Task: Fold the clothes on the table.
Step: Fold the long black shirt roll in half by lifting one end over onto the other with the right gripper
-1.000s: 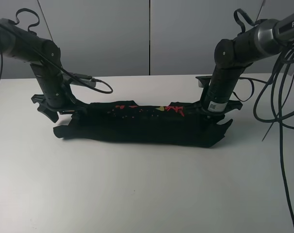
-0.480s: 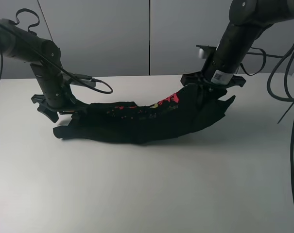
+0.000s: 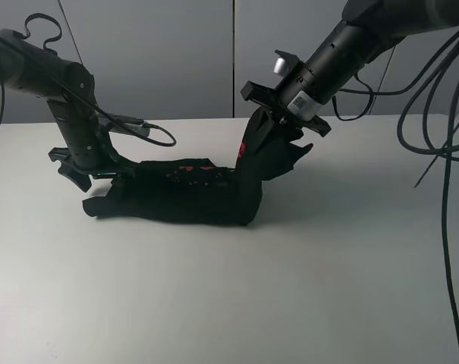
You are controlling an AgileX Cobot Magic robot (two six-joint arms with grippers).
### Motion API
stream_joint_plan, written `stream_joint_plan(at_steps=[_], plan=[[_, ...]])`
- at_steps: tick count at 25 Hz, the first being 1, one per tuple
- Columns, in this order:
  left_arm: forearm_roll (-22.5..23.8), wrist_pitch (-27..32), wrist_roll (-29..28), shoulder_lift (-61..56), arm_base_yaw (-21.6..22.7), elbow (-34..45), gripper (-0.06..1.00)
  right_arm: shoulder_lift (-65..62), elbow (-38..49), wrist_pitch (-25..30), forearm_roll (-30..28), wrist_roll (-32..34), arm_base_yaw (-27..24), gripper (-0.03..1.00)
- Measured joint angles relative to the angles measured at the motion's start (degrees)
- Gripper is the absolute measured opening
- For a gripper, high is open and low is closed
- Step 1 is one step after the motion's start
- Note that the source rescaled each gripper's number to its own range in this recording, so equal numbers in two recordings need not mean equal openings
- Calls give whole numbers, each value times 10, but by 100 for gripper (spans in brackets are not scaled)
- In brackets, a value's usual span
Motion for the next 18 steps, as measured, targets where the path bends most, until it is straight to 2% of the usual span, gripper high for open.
stream_joint_plan(at_steps=[7, 12, 18], plan=[[0, 0, 1, 0, 0, 0, 99, 55, -5, -51, 134, -63, 56, 12], [0, 1, 1, 0, 0, 0, 99, 91, -5, -85, 198, -98, 73, 12], [0, 2, 5, 0, 0, 0, 99, 126, -9, -95, 297, -156, 84, 12]])
